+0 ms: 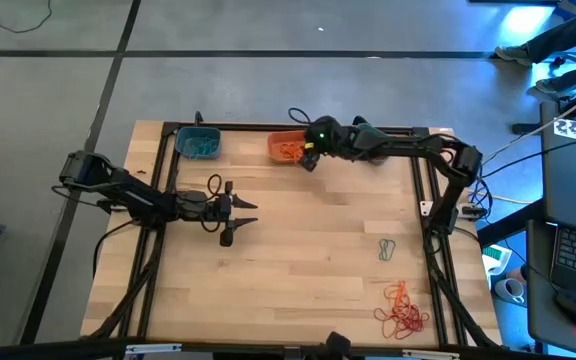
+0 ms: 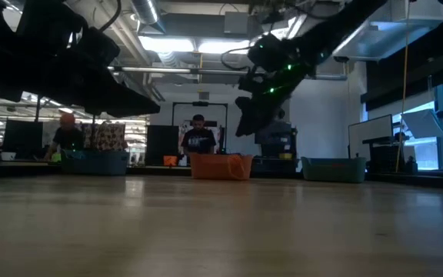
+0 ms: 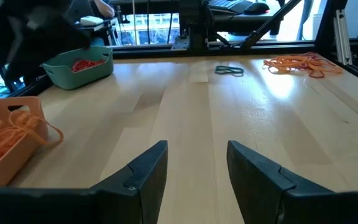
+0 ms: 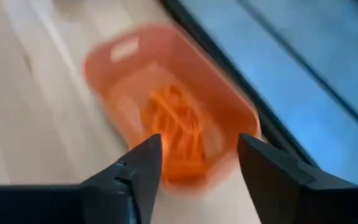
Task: Sort rubber bands into baskets
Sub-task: Put the orange rubber band into the orange bin
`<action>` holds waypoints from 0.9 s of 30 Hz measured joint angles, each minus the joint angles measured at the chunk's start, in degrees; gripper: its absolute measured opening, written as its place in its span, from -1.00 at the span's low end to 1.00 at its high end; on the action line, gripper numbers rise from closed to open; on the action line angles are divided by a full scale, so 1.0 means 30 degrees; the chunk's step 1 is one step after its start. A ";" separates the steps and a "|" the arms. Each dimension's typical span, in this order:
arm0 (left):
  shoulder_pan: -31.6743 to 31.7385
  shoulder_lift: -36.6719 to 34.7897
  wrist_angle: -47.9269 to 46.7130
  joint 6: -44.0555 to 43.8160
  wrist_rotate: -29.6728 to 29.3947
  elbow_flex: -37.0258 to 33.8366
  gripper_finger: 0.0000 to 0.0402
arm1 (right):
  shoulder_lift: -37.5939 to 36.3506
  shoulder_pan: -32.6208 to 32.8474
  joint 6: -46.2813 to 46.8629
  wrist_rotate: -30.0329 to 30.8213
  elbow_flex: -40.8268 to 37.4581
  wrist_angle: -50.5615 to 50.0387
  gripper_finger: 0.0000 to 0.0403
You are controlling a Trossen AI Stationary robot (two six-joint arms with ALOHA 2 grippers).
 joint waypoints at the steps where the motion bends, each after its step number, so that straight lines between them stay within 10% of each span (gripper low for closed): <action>1: 0.0000 0.0000 -0.0021 -0.0014 0.0000 0.0000 -0.18 | -0.0172 0.0092 0.0022 -0.0108 0.0390 -0.1475 0.07; 9: 0.0000 0.0007 -0.0444 -0.0327 0.0000 0.0007 -0.18 | -0.1089 0.2101 0.2063 -0.0603 0.0109 -0.6841 0.10; 27: 0.0031 0.0005 -0.0376 -0.0320 -0.0068 0.0000 -0.18 | 0.2725 0.2272 0.4918 0.2204 -0.4644 0.7132 -0.19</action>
